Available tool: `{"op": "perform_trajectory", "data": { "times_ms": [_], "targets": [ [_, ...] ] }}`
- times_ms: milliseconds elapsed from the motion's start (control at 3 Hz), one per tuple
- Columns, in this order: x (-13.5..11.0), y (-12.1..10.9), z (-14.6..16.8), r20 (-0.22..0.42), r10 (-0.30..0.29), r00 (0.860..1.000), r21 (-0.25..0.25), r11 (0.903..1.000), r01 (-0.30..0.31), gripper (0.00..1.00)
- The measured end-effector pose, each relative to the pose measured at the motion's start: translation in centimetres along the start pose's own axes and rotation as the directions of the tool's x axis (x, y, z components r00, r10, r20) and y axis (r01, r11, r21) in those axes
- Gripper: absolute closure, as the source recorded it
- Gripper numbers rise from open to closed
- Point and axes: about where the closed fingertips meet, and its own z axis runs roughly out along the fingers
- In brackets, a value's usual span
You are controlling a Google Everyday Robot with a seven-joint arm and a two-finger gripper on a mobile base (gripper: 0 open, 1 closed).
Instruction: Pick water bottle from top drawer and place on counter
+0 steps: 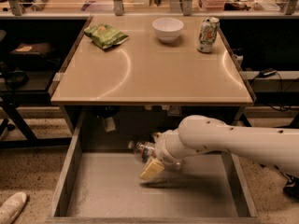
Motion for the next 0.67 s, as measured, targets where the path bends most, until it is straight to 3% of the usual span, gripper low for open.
{"op": "perform_trajectory", "data": {
  "times_ms": [667],
  "targets": [
    [0.00, 0.00, 0.00, 0.000, 0.000, 1.000, 0.000, 1.0000, 0.000, 0.66]
  ]
}}
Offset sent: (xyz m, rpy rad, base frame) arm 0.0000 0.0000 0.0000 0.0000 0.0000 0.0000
